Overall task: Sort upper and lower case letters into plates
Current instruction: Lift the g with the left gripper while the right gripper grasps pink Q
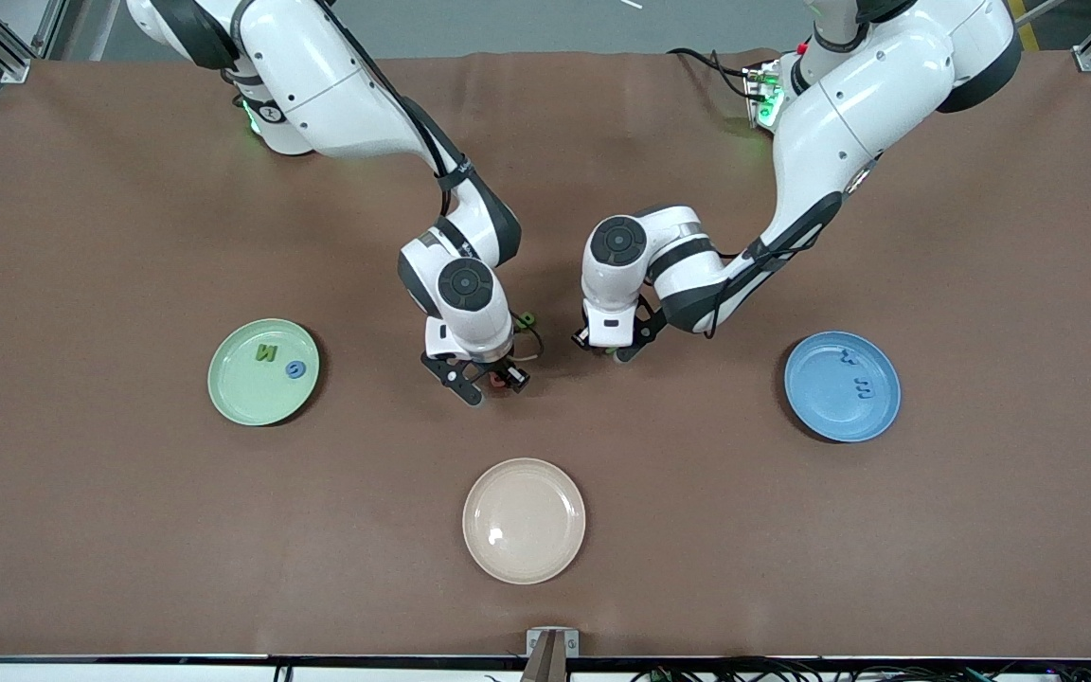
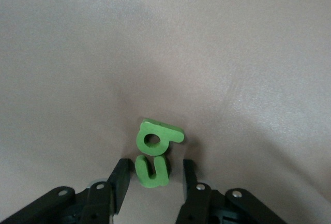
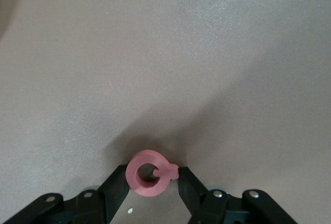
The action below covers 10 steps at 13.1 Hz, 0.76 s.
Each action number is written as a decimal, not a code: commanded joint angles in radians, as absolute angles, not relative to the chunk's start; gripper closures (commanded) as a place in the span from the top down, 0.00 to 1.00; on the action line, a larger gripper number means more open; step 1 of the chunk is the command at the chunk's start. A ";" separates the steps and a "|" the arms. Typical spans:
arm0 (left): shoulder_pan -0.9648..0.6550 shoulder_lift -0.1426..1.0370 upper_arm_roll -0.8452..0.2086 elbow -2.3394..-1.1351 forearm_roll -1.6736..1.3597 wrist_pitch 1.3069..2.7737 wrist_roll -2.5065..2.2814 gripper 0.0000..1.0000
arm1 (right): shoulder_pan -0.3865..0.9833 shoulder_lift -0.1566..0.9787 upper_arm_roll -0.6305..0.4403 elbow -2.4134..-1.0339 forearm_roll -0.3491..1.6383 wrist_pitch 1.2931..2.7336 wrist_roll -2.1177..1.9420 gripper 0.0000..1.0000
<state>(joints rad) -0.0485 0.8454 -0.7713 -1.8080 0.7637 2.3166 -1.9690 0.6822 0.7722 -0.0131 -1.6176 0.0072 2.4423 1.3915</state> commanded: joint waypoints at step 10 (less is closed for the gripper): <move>-0.101 0.836 -0.761 -1.795 0.770 2.292 -1.936 0.01 | 0.396 0.488 -0.028 -1.831 -0.018 2.148 0.888 0.00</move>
